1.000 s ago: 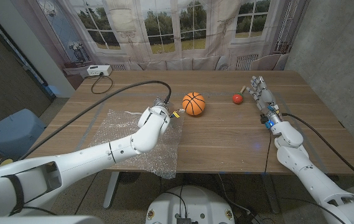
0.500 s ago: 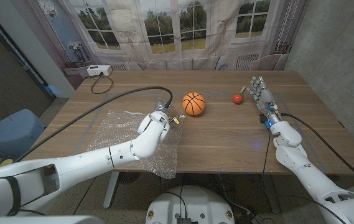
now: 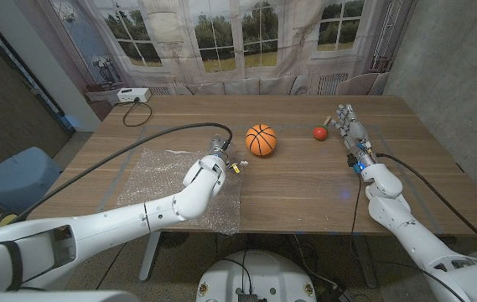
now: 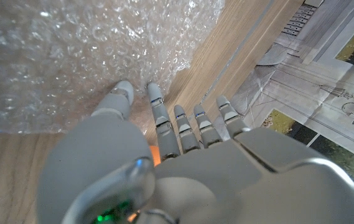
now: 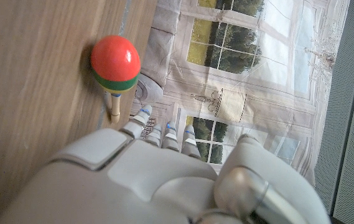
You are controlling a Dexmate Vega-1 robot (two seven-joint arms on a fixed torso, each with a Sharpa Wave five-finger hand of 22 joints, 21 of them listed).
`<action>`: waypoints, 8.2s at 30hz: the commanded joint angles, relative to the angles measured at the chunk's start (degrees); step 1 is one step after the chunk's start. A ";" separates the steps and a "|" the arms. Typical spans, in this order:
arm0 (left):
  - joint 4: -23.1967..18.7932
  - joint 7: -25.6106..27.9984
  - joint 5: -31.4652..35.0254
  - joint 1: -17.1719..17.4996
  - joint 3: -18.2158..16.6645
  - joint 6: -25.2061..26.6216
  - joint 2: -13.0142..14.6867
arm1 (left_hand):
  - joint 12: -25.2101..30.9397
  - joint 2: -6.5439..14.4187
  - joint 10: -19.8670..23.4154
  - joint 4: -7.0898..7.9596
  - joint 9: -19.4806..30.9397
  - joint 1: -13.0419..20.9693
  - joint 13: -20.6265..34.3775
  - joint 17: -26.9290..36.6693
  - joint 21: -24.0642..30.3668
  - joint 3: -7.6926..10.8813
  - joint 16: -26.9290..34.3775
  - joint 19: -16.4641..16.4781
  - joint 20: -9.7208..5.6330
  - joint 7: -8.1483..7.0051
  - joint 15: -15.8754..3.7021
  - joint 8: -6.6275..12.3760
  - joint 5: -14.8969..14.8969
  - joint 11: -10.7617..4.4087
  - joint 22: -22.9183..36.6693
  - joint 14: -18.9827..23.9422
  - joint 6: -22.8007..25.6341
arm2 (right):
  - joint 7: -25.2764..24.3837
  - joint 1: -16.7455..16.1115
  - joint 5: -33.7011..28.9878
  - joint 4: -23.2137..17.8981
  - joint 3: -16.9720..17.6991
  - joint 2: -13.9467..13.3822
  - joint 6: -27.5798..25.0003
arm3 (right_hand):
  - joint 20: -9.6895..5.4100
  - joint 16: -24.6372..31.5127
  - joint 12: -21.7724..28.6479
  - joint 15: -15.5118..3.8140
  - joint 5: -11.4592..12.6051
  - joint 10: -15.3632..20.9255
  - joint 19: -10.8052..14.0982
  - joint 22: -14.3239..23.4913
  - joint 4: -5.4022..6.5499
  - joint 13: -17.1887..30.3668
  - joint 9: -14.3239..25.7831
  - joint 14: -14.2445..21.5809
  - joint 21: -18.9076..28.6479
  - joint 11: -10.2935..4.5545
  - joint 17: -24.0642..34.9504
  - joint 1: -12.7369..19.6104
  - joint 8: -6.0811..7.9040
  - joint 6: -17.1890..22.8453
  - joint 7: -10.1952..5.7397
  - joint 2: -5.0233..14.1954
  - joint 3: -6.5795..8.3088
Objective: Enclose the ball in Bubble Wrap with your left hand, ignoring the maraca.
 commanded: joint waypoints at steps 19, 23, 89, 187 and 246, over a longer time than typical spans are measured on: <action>3.06 38.73 -8.75 11.21 -8.65 5.31 0.22 | 1.62 7.20 12.48 0.71 1.95 9.49 0.20 0.34 2.54 1.83 1.38 7.57 -2.44 1.14 -5.44 3.53 -0.95 -2.95 0.34 9.74 13.54 | -5.97 -1.46 -3.81 -5.53 -1.04 -0.10 -2.39 | -0.08 0.13 0.15 -0.27 0.36 0.52 0.45 0.11 -0.20 0.07 0.15 0.02 0.21 0.15 0.18 0.09 0.01 0.09 -0.41 -0.25 0.07; 3.17 47.52 -12.96 13.91 -12.91 3.84 -0.74 | 1.58 7.38 12.71 0.76 2.22 9.51 0.24 0.36 2.70 1.67 1.41 7.91 -2.40 0.92 -5.58 3.68 -0.96 -2.89 0.37 9.96 13.38 | -6.25 -1.35 -4.13 -5.87 -1.08 -0.08 -2.38 | -0.09 0.12 0.14 -0.28 0.36 0.53 0.45 0.11 -0.21 0.07 0.15 0.02 0.21 0.13 0.18 0.09 0.00 0.08 -0.38 -0.25 0.07; 10.52 40.38 -26.96 8.75 -34.15 -24.87 -16.23 | -1.36 7.98 10.54 1.07 2.44 8.31 0.68 0.45 3.51 -1.50 -0.56 8.37 -1.48 -1.86 -3.60 4.32 -1.72 -1.99 0.76 7.07 13.33 | -4.48 0.63 -2.79 -1.06 0.15 0.48 0.34 | -0.11 0.01 -0.03 -0.30 0.44 0.64 0.44 0.11 -0.45 0.08 0.15 0.02 0.14 0.21 0.17 -0.05 -0.04 0.02 -0.38 -0.26 0.11; -0.07 -0.11 -22.26 0.47 -22.62 -12.75 -11.25 | -3.87 -2.91 -25.91 9.50 -0.84 -19.79 1.32 0.86 -1.54 -20.84 -1.04 -4.63 5.47 -10.43 11.77 -13.22 1.86 8.47 1.25 -15.40 -56.71 | -3.74 -6.02 -0.23 -7.10 1.65 -1.37 0.28 | -0.10 0.05 0.03 -0.25 0.53 1.17 0.54 0.11 -0.64 0.10 0.15 0.40 0.14 0.35 0.17 -0.35 -0.01 0.11 -0.37 -0.18 0.15; 23.66 12.35 -20.02 -6.20 -13.75 -19.82 -19.90 | 3.24 4.62 0.72 0.04 -0.65 8.96 1.02 0.68 12.70 -11.97 4.53 32.69 -7.26 -2.49 -5.83 -8.91 0.09 2.65 1.16 24.65 -37.40 | -4.53 -3.57 -0.63 -1.80 2.12 -0.29 1.43 | -0.02 0.01 0.05 0.15 0.60 1.65 0.62 0.11 -0.76 0.12 0.15 0.45 0.15 0.57 0.17 -0.52 -0.02 0.12 -0.38 -0.20 0.16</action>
